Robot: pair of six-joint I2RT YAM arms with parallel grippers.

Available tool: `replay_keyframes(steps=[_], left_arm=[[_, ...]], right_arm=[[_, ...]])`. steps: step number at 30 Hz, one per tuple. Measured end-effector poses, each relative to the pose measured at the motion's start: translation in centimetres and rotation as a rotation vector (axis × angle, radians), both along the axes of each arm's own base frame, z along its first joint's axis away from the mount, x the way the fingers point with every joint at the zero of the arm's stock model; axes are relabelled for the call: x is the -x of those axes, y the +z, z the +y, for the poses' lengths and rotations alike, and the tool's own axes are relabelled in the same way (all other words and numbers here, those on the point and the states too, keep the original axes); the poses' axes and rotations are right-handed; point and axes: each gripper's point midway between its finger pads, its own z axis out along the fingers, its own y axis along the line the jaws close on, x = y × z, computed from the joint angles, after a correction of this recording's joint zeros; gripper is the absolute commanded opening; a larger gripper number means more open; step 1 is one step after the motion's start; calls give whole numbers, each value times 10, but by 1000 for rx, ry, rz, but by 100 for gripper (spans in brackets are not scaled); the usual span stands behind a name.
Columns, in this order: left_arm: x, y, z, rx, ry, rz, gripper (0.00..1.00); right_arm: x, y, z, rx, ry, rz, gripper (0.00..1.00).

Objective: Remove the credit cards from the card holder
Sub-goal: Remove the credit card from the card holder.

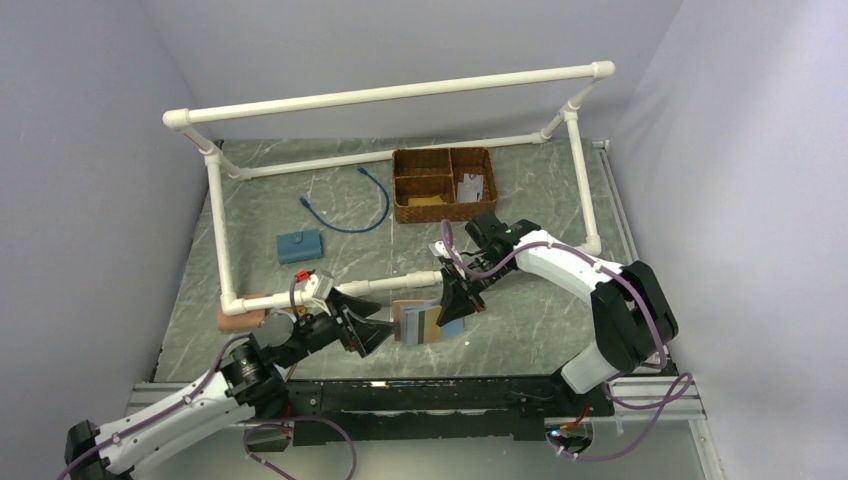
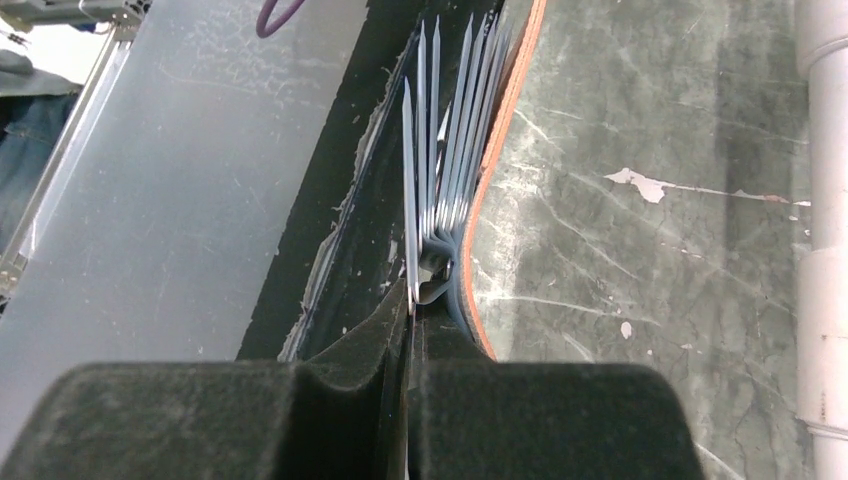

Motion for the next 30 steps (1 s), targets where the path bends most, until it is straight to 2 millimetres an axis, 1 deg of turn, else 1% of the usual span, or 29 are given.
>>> replay_keyframes(steps=[4, 9, 11, 14, 17, 19, 22, 25, 30], left_arm=[[1, -7, 8, -34, 15, -2, 93], [1, -19, 4, -75, -1, 1, 93], [0, -30, -1, -105, -16, 19, 93], [-1, -51, -11, -170, -47, 61, 92], [-1, -71, -19, -226, -79, 96, 89], [0, -80, -23, -250, -101, 109, 85], [0, -79, -30, -244, -125, 102, 78], [0, -70, -33, -216, -135, 80, 70], [0, -57, -35, -175, -139, 53, 61]], right_arm=[[1, -2, -3, 6, 15, -19, 0], [2, -2, -4, 7, 26, -26, 0], [3, -4, -4, 10, 28, -23, 0], [4, -5, -5, 12, 32, -20, 0], [4, -4, -5, 11, 35, -22, 0], [4, -4, -5, 10, 36, -23, 0], [5, -4, -6, 11, 37, -22, 0], [5, -4, -6, 13, 37, -20, 0], [5, -3, -5, 10, 40, -25, 0]])
